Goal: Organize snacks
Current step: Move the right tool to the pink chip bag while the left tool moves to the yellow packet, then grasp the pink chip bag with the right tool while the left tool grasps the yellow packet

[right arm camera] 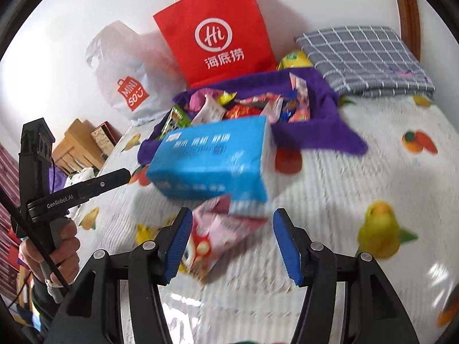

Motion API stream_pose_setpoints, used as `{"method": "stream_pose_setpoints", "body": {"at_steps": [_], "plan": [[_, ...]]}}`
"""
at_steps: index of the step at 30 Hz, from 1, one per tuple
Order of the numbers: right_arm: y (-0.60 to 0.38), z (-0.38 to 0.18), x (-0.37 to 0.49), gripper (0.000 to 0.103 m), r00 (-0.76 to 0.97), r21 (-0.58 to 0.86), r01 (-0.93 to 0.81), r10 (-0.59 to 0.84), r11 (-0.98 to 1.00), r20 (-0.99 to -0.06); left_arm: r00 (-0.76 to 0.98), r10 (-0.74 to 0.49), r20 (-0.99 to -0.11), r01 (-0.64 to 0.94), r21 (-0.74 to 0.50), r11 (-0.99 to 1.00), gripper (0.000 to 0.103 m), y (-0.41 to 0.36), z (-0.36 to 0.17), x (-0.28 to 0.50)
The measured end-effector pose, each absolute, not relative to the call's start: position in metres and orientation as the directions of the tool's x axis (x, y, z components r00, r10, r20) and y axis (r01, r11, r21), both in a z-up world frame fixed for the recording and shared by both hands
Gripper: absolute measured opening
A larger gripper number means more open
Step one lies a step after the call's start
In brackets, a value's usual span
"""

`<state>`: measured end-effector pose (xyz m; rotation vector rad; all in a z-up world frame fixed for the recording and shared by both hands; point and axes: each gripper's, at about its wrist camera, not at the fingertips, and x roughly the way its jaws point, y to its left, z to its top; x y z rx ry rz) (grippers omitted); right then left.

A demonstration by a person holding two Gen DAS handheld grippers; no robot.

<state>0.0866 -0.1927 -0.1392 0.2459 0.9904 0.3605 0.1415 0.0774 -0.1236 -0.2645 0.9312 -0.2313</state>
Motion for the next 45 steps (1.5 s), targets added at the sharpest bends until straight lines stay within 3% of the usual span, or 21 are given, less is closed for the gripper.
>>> {"method": "stream_pose_setpoints", "body": {"at_steps": [14,38,45], "plan": [[-0.182,-0.158,0.082,0.058,0.44,0.508,-0.067,0.482,0.859,-0.758,0.575,-0.354,-0.737,0.075,-0.384,0.92,0.067,0.098,-0.134,0.117],[-0.141,-0.186,0.122,0.059,0.371,0.492,-0.059,0.477,0.868,-0.797,0.566,-0.374,-0.735,0.08,-0.402,0.912,0.067,0.109,-0.142,0.111],[-0.141,-0.182,0.12,0.048,0.384,0.487,-0.095,0.483,0.868,-0.787,0.559,-0.364,-0.745,0.094,-0.379,0.921,0.067,0.104,-0.141,0.108]]}}
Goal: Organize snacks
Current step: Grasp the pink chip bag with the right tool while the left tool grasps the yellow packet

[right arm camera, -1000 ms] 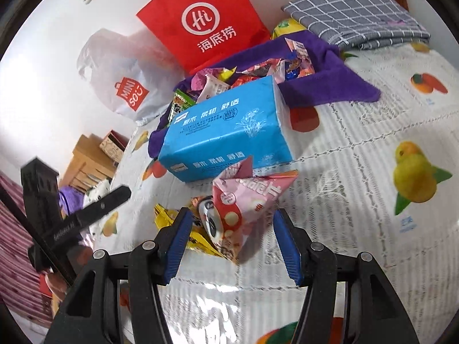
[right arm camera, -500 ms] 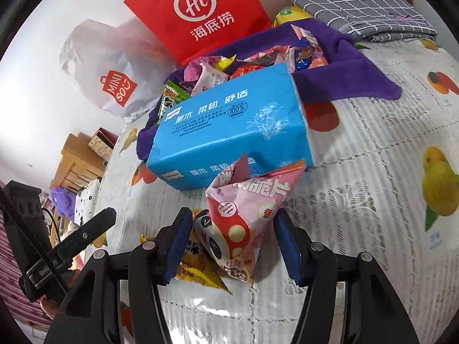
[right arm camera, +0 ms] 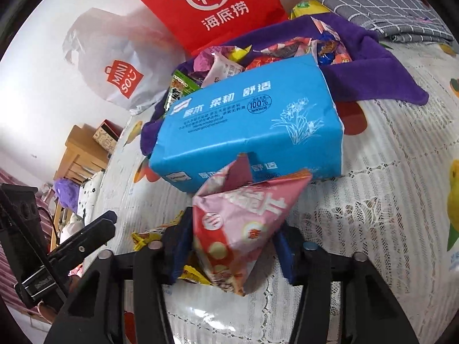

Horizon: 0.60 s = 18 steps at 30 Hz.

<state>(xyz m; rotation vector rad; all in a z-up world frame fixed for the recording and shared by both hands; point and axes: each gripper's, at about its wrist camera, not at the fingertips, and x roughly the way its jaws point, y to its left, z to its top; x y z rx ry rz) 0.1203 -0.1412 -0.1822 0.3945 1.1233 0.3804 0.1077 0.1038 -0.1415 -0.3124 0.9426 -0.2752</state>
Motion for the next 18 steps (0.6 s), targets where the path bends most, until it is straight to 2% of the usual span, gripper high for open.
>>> {"method": "stream_pose_setpoints", "body": {"at_steps": [8,12,18], "plan": [[-0.171,-0.159,0.103,0.048,0.454,0.479,-0.105,0.47,0.872,-0.757,0.553,-0.409,-0.726,0.139,-0.404,0.904,0.067,0.092,-0.137,0.103],[-0.196,-0.149,0.095,0.048,0.512,0.431,-0.079,0.407,0.899,-0.756,0.556,-0.421,-0.716,0.187,-0.386,0.903,0.074,0.074,-0.133,0.101],[-0.234,-0.139,0.084,0.048,0.578,0.349,-0.034,0.303,0.937,-0.758,0.554,-0.406,-0.726,0.24,-0.328,0.914,0.076,0.04,-0.13,0.099]]}}
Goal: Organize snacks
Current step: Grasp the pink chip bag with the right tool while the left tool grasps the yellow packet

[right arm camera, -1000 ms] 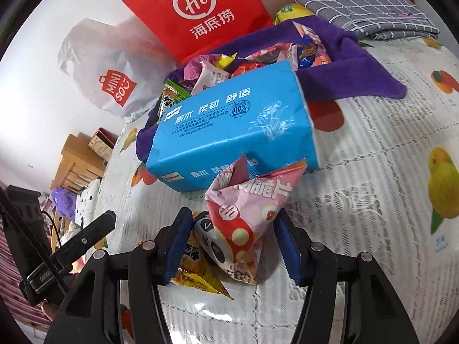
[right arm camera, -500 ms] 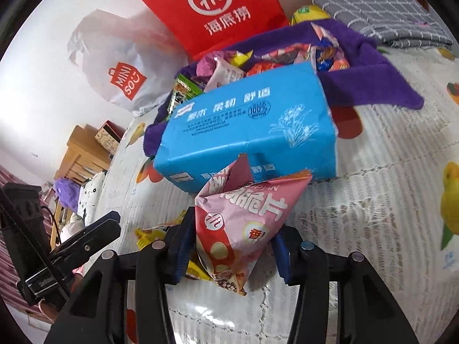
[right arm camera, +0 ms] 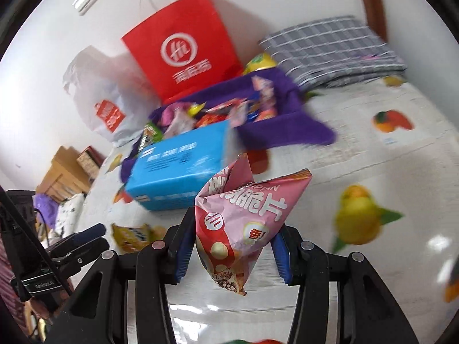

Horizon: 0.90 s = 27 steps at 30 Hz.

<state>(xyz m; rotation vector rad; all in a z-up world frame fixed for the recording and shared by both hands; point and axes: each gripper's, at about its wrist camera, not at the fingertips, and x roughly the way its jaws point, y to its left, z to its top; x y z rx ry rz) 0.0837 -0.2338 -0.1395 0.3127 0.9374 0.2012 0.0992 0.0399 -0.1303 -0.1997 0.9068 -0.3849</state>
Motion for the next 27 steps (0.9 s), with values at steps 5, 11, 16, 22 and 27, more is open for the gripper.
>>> {"method": "stream_pose_setpoints", "body": {"at_steps": [5,11,16,22,27], "plan": [[-0.254,-0.14,0.076,0.048,0.592,0.32,-0.019,0.268,0.947,-0.76,0.526,-0.412,-0.744,0.255,-0.325,0.911,0.076,0.019,-0.136,0.105],[-0.269,-0.145,0.07,0.048,0.593,0.319,-0.006,0.26,0.948,-0.762,0.518,-0.337,-0.787,0.226,-0.254,0.94,0.076,0.005,-0.148,0.11],[-0.272,-0.149,0.07,0.048,0.582,0.307,-0.004,0.252,0.952,-0.773,0.517,-0.314,-0.796,0.203,-0.242,0.949,0.076,0.003,-0.156,0.113],[-0.272,-0.148,0.073,0.048,0.574,0.296,0.01,0.237,0.955,-0.784,0.521,-0.323,-0.79,0.22,-0.241,0.945,0.071,0.003,-0.159,0.113],[-0.265,-0.143,0.075,0.048,0.575,0.284,0.013,0.225,0.959,-0.787,0.499,-0.363,-0.787,0.238,-0.279,0.93,0.057,0.004,-0.159,0.112]]}}
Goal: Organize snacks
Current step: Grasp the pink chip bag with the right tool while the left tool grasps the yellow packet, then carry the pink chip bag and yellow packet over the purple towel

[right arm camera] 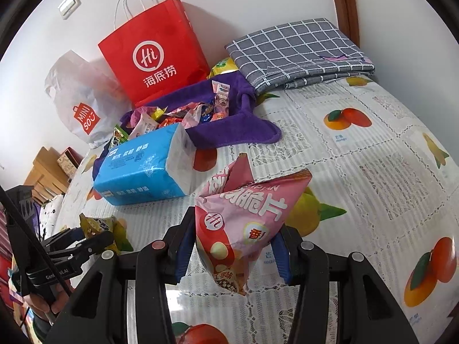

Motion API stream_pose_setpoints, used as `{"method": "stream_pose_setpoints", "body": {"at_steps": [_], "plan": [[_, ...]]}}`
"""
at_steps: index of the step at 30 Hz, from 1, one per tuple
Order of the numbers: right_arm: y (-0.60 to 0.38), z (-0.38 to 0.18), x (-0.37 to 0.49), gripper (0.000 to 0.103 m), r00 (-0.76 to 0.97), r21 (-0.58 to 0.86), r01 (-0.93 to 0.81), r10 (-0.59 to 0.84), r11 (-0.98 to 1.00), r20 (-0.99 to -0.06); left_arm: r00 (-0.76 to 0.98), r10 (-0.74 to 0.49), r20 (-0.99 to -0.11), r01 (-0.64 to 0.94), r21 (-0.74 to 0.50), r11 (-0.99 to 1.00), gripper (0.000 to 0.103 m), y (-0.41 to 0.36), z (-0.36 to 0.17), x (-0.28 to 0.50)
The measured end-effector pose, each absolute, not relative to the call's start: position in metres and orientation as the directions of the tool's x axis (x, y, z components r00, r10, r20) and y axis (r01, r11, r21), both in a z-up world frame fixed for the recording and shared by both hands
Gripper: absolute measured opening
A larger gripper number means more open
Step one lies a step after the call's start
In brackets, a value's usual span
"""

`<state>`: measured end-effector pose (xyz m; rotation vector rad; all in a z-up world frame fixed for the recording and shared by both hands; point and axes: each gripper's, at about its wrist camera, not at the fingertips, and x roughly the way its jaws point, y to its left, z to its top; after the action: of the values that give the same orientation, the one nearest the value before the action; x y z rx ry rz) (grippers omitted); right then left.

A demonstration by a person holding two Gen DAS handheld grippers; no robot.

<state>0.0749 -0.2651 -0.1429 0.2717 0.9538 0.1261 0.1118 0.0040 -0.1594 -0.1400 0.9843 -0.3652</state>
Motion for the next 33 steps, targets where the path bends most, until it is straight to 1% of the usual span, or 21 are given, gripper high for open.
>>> {"method": "stream_pose_setpoints", "body": {"at_steps": [4,12,19,25,33], "plan": [[-0.258,-0.136,0.077,0.048,0.581,0.277,0.008,0.221,0.961,-0.783,0.507,-0.385,-0.771,0.263,-0.287,0.921,0.054,0.005,-0.155,0.105],[-0.239,-0.123,0.081,0.048,0.582,0.247,-0.019,0.211,0.969,-0.785,0.532,-0.415,-0.738,0.283,-0.307,0.909,0.053,0.011,-0.136,0.097],[-0.225,-0.111,0.084,0.048,0.592,0.239,-0.034,0.212,0.97,-0.778,0.531,-0.421,-0.735,0.275,-0.32,0.906,0.053,0.017,-0.122,0.102],[-0.213,-0.099,0.092,0.048,0.606,0.233,-0.052,0.216,0.971,-0.766,0.537,-0.416,-0.734,0.284,-0.308,0.908,0.053,0.019,-0.107,0.111],[-0.197,-0.08,0.114,0.048,0.631,0.277,-0.085,0.267,0.957,-0.728,0.549,-0.405,-0.732,0.292,-0.286,0.913,0.053,0.024,-0.079,0.129]]}}
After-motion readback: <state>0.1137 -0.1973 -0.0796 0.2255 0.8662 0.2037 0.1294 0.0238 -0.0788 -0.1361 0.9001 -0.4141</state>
